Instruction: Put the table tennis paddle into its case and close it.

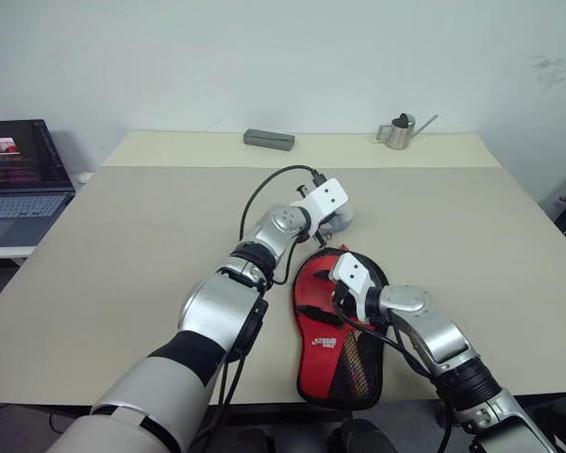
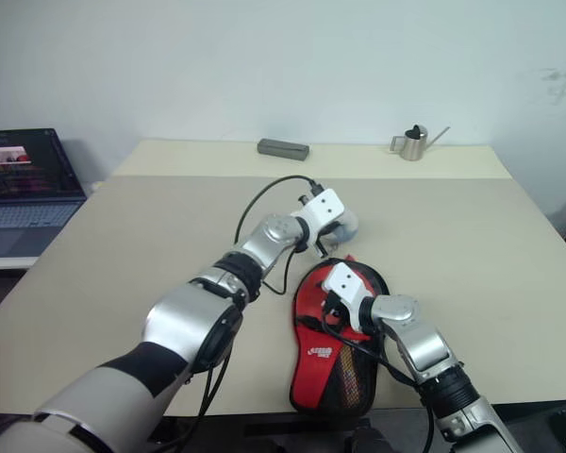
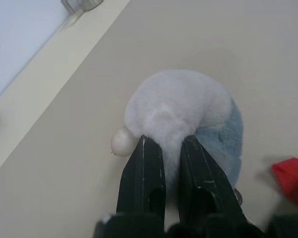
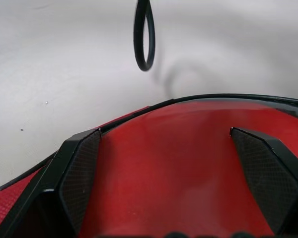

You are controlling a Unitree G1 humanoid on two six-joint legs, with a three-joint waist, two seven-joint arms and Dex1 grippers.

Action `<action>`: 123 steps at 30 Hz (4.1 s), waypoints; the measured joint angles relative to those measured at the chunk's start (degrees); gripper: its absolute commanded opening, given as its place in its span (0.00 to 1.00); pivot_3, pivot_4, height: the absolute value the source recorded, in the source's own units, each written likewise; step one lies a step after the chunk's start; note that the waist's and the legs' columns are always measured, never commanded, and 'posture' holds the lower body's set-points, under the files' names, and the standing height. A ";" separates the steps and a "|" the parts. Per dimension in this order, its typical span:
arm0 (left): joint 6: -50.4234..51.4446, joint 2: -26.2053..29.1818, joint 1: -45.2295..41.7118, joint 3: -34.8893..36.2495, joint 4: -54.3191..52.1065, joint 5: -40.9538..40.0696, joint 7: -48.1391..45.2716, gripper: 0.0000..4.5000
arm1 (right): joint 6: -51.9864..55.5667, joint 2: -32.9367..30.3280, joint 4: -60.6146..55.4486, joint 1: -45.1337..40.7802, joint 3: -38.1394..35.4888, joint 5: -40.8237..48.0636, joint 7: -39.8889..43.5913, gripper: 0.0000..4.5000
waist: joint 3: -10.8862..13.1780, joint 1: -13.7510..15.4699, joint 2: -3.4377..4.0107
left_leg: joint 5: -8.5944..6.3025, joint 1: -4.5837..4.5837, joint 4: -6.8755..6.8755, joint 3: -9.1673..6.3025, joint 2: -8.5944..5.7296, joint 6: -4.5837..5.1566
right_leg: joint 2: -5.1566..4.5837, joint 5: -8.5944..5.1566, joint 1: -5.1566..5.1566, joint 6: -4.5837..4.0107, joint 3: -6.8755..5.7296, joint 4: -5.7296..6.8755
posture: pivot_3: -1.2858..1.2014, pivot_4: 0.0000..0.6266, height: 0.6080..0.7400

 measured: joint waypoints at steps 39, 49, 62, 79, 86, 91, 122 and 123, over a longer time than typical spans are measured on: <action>-2.62 -3.50 0.00 4.06 -1.88 -5.37 -22.72 0.87 | 0.07 0.42 1.19 -1.72 1.36 -0.08 0.48 1.00 | 0.04 -0.66 0.05 | -0.01 0.01 -0.05 0.02 0.04 -0.01 | 0.06 0.00 -0.02 0.01 0.02 -0.04 | 0.52 0.24 1.00; -3.57 3.02 2.54 10.44 -16.12 -18.28 -41.69 0.87 | 1.50 0.17 1.13 -2.89 1.55 0.21 1.56 1.00 | 0.21 -0.91 0.30 | -0.01 0.01 -0.06 0.04 0.08 -0.01 | 0.08 0.00 -0.05 0.01 0.09 -0.01 | 0.52 0.24 1.00; 18.22 23.66 24.52 13.48 -51.91 -29.03 -46.07 0.87 | 14.98 -10.67 -12.43 -0.61 -4.61 7.84 7.00 1.00 | 0.60 1.71 0.54 | 0.03 -1.61 0.18 -0.35 -0.08 -0.07 | -0.56 0.19 -1.25 -0.31 -0.15 -0.10 | 0.52 0.24 1.00; 28.64 27.05 36.02 2.76 -70.85 -36.14 -53.25 0.87 | 37.17 -30.81 -26.36 -0.83 -25.60 32.33 13.81 1.00 | 1.07 2.42 0.60 | 0.04 -2.04 0.29 -0.57 -0.15 -0.01 | -0.57 0.18 -1.50 -0.36 -0.39 -0.07 | 0.52 0.24 1.00; 24.22 21.54 31.54 -3.18 -67.02 -33.03 -52.24 0.87 | 37.62 -35.12 -26.81 2.07 -30.59 35.73 13.48 1.00 | 1.09 2.55 0.55 | 0.04 -2.03 0.37 -0.55 -0.16 0.00 | -0.41 0.18 -1.45 -0.35 -0.37 -0.04 | 0.52 0.24 1.00; 22.45 18.07 31.18 -7.17 -65.29 -31.23 -51.11 0.87 | 37.83 -36.33 -26.91 3.34 -31.81 36.98 12.36 1.00 | 1.10 2.38 0.54 | 0.04 -1.99 0.43 -0.51 -0.10 0.01 | -0.38 0.18 -1.45 -0.36 -0.30 0.07 | 0.52 0.24 1.00; 17.23 8.77 33.42 -11.91 -53.30 -22.45 -39.72 0.87 | 27.68 -17.09 3.48 -25.42 -16.58 20.95 -6.84 1.00 | 0.99 2.38 0.74 | 0.03 -1.89 0.97 -0.24 -0.01 0.06 | -0.12 0.39 -1.33 -0.32 -0.03 0.28 | 0.52 0.24 1.00; 17.17 8.76 33.54 -11.91 -53.44 -22.43 -39.50 0.87 | 26.23 -16.38 5.57 -26.22 -15.39 19.39 -6.88 1.00 | 0.99 2.39 0.74 | 0.03 -1.88 0.97 -0.23 -0.02 0.06 | -0.13 0.39 -1.33 -0.32 -0.03 0.29 | 0.52 0.24 1.00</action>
